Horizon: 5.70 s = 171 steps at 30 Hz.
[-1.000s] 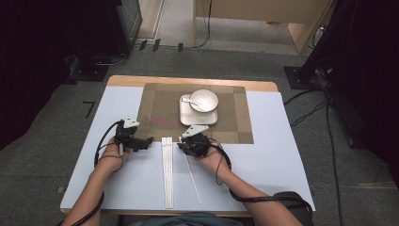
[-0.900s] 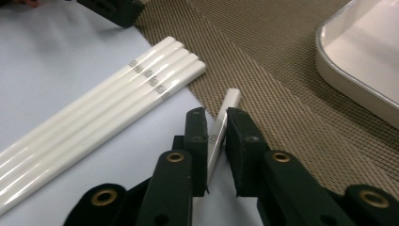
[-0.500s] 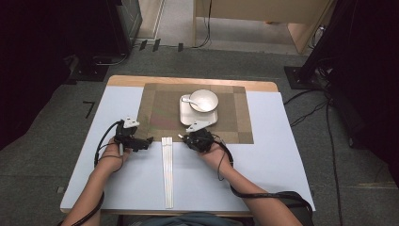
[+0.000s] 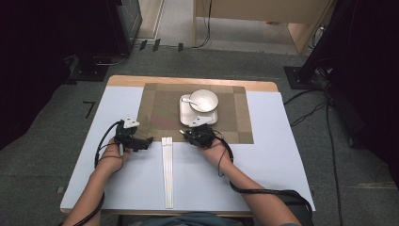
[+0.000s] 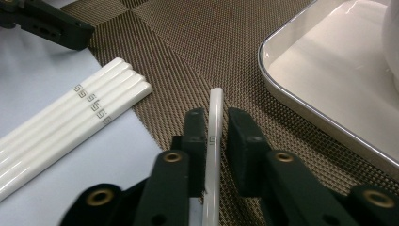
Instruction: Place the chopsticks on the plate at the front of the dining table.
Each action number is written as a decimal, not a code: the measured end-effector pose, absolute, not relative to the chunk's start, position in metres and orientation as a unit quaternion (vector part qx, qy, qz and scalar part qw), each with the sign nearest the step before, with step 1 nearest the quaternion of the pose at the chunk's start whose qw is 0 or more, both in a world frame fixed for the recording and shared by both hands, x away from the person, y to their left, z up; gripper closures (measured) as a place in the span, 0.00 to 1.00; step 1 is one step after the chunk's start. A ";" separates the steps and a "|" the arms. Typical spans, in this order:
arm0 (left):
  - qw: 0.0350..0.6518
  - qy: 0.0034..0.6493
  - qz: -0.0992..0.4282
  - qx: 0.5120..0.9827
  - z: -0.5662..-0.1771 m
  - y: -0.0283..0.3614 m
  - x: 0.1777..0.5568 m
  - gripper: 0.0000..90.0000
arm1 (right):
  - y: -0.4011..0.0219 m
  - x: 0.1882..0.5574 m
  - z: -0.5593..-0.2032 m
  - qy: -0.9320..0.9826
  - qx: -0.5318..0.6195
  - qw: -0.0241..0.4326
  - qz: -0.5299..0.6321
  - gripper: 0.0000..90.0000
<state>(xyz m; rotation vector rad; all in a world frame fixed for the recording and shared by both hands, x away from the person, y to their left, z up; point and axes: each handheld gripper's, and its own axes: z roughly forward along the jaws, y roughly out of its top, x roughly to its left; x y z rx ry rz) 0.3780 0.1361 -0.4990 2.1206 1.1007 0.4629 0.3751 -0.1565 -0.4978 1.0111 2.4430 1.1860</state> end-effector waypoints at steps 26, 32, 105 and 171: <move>0.338 0.418 0.171 0.825 -0.497 0.135 0.381 0.06 | -0.171 0.372 -0.494 0.821 0.360 0.120 0.427 0.48; 0.335 0.409 0.167 0.832 -0.495 0.136 0.384 0.06 | -0.176 0.370 -0.493 0.820 0.361 0.126 0.426 0.49; 0.351 0.375 0.151 0.845 -0.498 0.135 0.398 0.00 | -0.219 0.305 -0.501 0.815 0.388 0.120 0.413 0.79; 0.351 0.373 0.151 0.845 -0.498 0.135 0.398 0.00 | -0.207 0.324 -0.490 0.808 0.403 0.114 0.414 0.95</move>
